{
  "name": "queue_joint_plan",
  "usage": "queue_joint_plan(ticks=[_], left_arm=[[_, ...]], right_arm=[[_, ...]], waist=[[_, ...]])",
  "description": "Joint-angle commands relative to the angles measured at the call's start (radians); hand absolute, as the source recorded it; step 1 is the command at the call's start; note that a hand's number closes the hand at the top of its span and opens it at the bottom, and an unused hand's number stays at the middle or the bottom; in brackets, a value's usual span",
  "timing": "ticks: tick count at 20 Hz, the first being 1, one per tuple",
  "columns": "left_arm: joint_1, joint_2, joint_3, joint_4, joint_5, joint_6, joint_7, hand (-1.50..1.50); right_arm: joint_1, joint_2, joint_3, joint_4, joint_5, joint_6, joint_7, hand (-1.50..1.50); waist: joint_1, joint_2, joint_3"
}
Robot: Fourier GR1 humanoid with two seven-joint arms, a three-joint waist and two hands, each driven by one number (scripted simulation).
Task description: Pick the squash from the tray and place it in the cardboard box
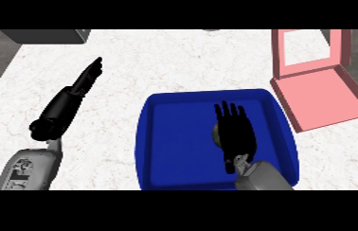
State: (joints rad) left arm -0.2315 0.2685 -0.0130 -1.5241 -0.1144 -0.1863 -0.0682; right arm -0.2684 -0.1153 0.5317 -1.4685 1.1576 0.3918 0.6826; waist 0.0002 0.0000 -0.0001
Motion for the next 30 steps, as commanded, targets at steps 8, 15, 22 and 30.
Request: queue_joint_plan(ticks=[8, 15, 22, 30], left_arm=[[0.044, 0.009, 0.034, 0.015, -0.001, -0.051, -0.052, 0.0], [0.036, -0.023, 0.025, -0.005, -0.016, -0.022, -0.017, 0.0], [0.029, -0.017, 0.032, -0.014, -0.008, -0.027, -0.003, 0.0], [0.068, 0.011, 0.068, -0.011, 0.0, -0.033, -0.037, 0.0]], right_arm=[[0.007, -0.078, 0.032, 0.107, 0.117, -0.234, -0.25, 1.5], [0.078, -0.168, 0.213, -0.033, 0.015, -0.23, -0.661, 1.5], [0.155, -0.394, 0.407, -0.303, -0.091, -0.309, -1.122, 1.5], [0.282, -0.811, 0.147, -0.644, -0.362, -0.517, -1.457, 1.5]], waist=[[0.001, 0.0, 0.0], [-0.007, -0.003, 0.002], [-0.026, -0.013, 0.005], [-0.058, -0.006, 0.002]])
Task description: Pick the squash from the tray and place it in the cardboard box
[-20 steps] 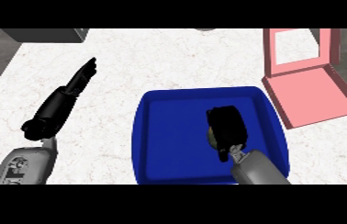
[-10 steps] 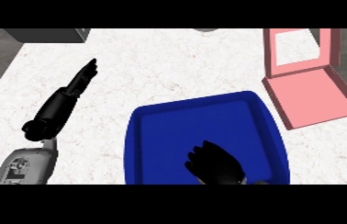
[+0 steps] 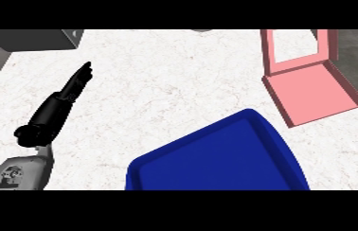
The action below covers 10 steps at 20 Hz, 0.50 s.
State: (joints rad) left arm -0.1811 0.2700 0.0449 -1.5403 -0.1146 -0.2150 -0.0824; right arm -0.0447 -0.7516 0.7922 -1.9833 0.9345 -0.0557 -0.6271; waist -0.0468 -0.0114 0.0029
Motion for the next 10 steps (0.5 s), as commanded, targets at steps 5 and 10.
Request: queue_joint_plan(ticks=[5, 10], left_arm=[[0.02, -0.014, -0.008, -0.06, -0.01, 0.021, 0.022, 0.0], [0.023, 0.007, 0.003, -0.022, 0.004, -0.013, -0.011, 0.0]], right_arm=[[0.163, -0.244, -0.386, -0.128, -0.512, -0.08, -0.153, 1.5], [0.165, -0.272, -0.641, -0.014, -0.86, -0.001, -0.139, 1.5]], waist=[[-0.005, 0.006, 0.0], [0.013, 0.014, -0.002]])
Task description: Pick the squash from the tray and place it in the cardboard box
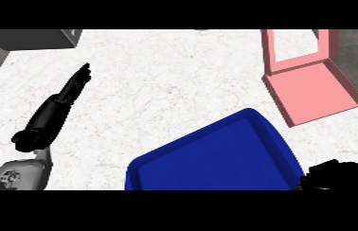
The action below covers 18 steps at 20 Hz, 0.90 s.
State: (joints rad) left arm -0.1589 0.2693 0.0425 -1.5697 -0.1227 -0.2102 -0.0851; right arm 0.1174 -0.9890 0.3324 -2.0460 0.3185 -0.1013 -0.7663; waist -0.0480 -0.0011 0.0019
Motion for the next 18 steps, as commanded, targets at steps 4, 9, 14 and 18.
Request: queue_joint_plan(ticks=[4, 9, 14, 18], left_arm=[[-0.041, 0.001, -0.004, 0.003, 0.013, -0.022, 0.034, 0.0], [-0.031, 0.01, 0.0, 0.043, 0.008, -0.048, -0.033, 0.0], [-0.051, -0.013, -0.036, 0.004, -0.006, -0.049, 0.009, 0.0], [-0.069, -0.029, -0.051, -0.006, -0.004, -0.049, 0.018, 0.0]], right_arm=[[-0.06, -0.111, -0.365, 0.215, -0.454, 0.194, 0.011, 1.5], [-0.223, -0.124, -0.385, 0.461, -0.479, 0.335, 0.047, 1.5], [-0.431, -0.117, -0.271, 0.695, -0.225, 0.331, -0.041, 1.5], [-0.483, -0.142, -0.146, 0.789, -0.055, 0.358, -0.013, 1.5]], waist=[[0.037, 0.004, -0.002], [0.067, 0.007, -0.002], [0.09, 0.011, -0.001], [0.123, 0.02, -0.001]])
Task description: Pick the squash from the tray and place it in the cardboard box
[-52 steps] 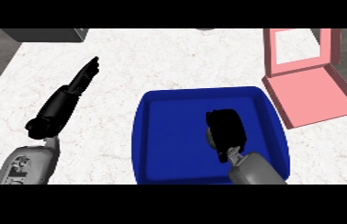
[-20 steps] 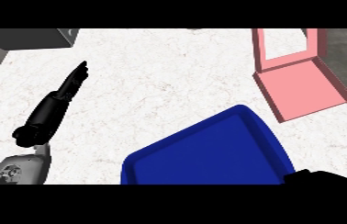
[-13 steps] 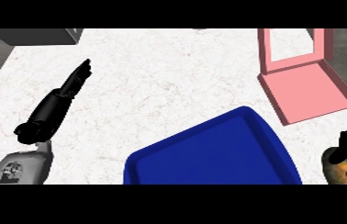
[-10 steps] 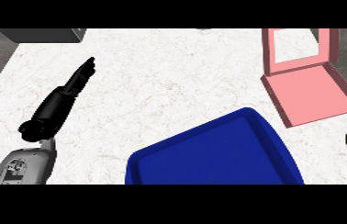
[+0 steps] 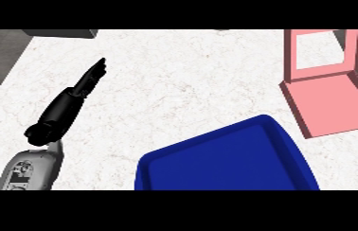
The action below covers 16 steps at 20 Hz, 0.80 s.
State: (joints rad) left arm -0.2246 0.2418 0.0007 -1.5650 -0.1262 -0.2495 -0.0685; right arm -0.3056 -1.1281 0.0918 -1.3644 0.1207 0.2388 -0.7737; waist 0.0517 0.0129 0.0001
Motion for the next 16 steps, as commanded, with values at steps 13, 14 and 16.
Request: queue_joint_plan(ticks=[13, 14, 16], left_arm=[[-0.084, -0.011, 0.007, 0.009, 0.003, -0.005, 0.054, 0.0], [-0.047, 0.002, 0.013, 0.021, 0.008, -0.019, -0.002, 0.0], [-0.114, -0.029, -0.001, 0.052, -0.015, 0.013, 0.045, 0.0]], right_arm=[[-0.356, 0.07, 0.333, 0.562, 0.479, 0.084, -0.301, -1.5], [-0.367, 0.072, 0.329, 0.608, 0.477, 0.063, -0.344, -1.5], [-0.416, 0.11, 0.335, 0.59, 0.433, 0.125, -0.381, -1.5]], waist=[[0.028, 0.008, 0.003], [0.039, 0.013, 0.003], [0.017, 0.01, 0.003]])
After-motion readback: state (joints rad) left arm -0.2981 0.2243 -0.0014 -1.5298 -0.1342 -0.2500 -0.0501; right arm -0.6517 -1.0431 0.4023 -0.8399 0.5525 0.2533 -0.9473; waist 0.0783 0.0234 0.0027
